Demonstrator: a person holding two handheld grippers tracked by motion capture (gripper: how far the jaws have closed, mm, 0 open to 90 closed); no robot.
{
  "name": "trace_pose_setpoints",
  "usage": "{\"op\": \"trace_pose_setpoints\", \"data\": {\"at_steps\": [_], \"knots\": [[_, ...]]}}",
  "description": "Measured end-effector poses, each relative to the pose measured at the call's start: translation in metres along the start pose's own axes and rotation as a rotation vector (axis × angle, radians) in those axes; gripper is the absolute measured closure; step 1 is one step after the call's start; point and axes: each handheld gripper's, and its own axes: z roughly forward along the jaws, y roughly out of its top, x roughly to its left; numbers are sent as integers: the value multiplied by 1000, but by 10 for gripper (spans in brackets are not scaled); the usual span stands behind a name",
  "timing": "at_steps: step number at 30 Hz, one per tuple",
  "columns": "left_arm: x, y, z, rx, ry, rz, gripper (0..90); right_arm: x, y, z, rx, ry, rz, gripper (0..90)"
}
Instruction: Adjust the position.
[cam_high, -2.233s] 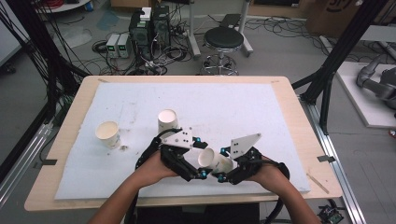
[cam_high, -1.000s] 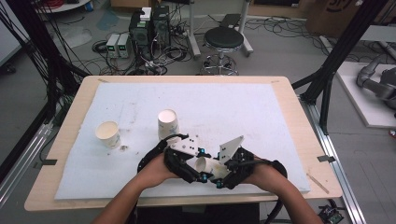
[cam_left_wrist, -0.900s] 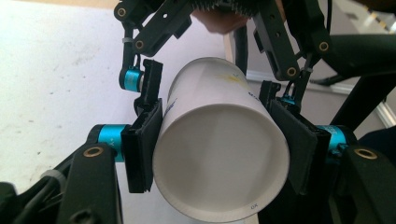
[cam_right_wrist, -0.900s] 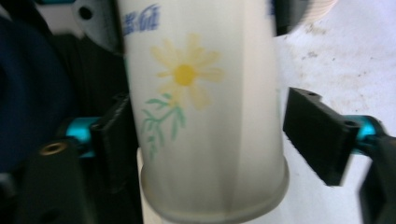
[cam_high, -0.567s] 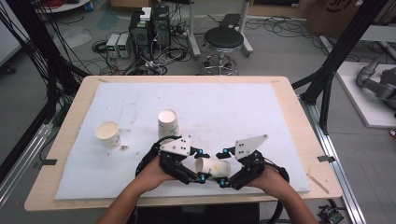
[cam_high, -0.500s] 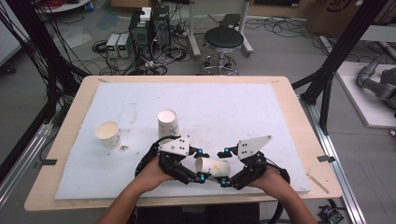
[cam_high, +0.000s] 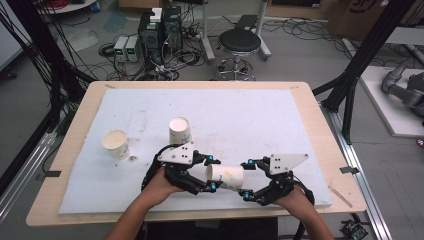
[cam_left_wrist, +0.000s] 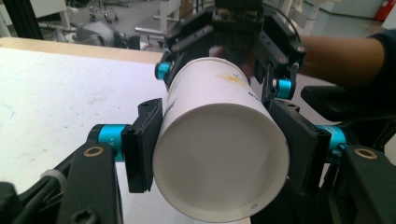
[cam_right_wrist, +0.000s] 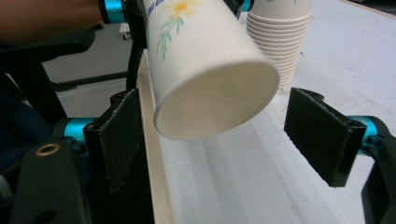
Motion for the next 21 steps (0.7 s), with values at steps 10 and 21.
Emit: {"op": "trace_pose_setpoints", "data": {"at_steps": [10, 21], "knots": [[0, 1, 2, -38, -21, -14, 373, -2, -6, -3, -48, 22, 18, 202], [-2, 2, 8, -79, -74, -28, 373, -2, -6, 3, -84, 77, 10, 231]]}}
